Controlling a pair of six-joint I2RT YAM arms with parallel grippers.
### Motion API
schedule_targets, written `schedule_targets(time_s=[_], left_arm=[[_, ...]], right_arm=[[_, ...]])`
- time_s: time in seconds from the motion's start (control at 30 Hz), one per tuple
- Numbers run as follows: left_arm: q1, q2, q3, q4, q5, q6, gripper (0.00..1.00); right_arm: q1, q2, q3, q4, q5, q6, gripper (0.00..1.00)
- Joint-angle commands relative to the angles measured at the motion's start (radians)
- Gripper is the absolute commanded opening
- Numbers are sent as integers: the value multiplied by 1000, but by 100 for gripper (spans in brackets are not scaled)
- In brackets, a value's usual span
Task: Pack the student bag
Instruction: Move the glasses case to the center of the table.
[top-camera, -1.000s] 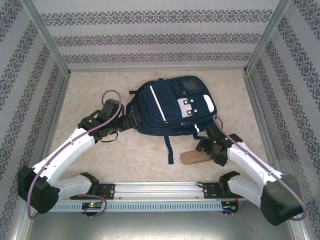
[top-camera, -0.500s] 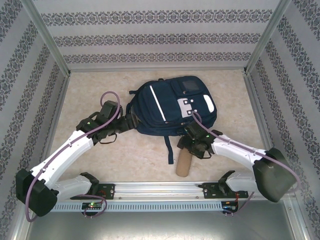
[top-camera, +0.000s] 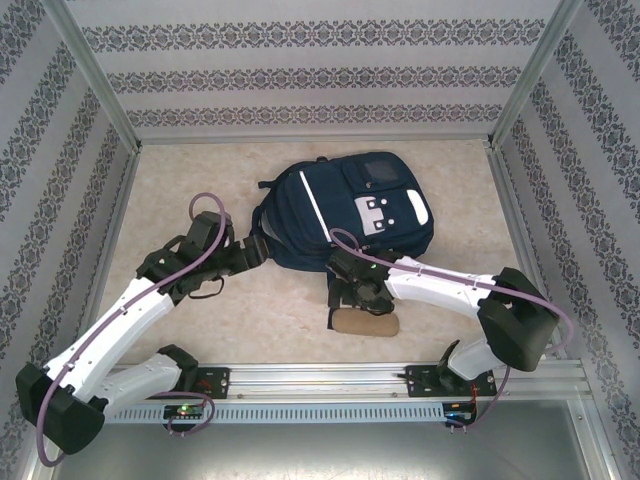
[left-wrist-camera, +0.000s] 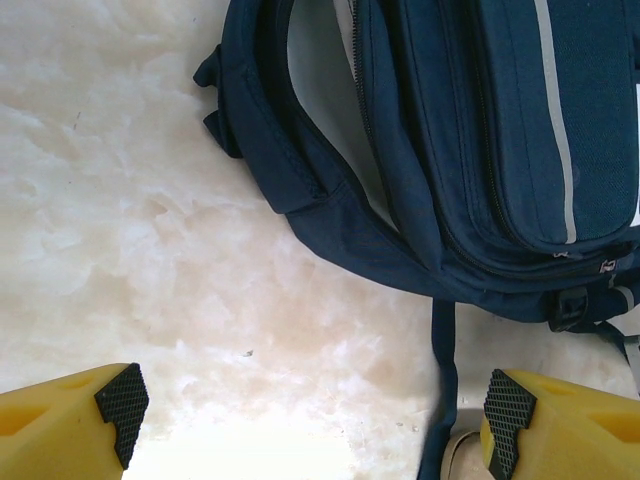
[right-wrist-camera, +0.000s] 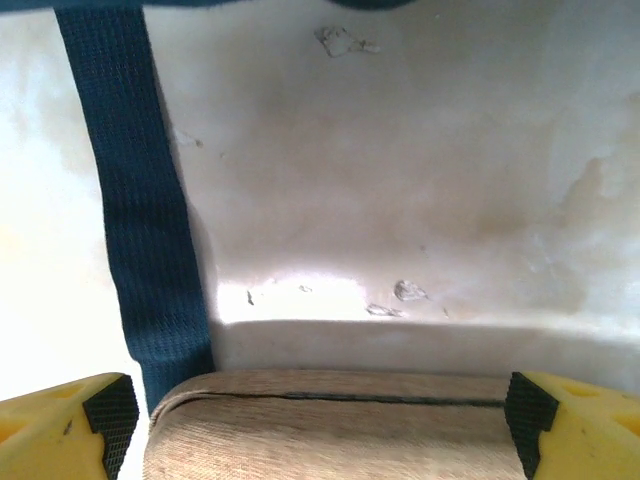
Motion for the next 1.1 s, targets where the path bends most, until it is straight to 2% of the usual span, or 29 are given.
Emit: schedule_targets(time_s=[0.0, 0.13, 0.27, 0.4, 0.53, 0.67, 0.9, 0.97, 1.07], left_arm=[[12, -23, -19, -39, -7, 21, 90], [11, -31, -32, -30, 1, 6, 90], [11, -45, -43, -28, -3, -9, 90], [12, -57, -51, -25, -4, -19, 90], [12, -55, -53, -22, -3, -20, 90], [11, -54, -51, -29, -4, -17, 90], [11, -61, -47, -44, -3, -6, 90], [10, -65, -43, -56, -5, 0, 90], [11, -78, -42, -67, -15, 7, 90]], right_arm=[[6, -43, -2, -100, 52, -99, 98], [6, -97, -9, -186, 101, -62, 98], [3, -173, -40, -234, 104, 82, 98], [6, -257, -166, -97, -21, 250, 98], [9, -296, -243, 18, -47, 344, 98], [14, -245, -208, 64, -16, 353, 98], [22, -54, -108, 94, -30, 312, 97], [31, -21, -77, 74, -23, 297, 92], [52, 19, -23, 46, -12, 258, 78]])
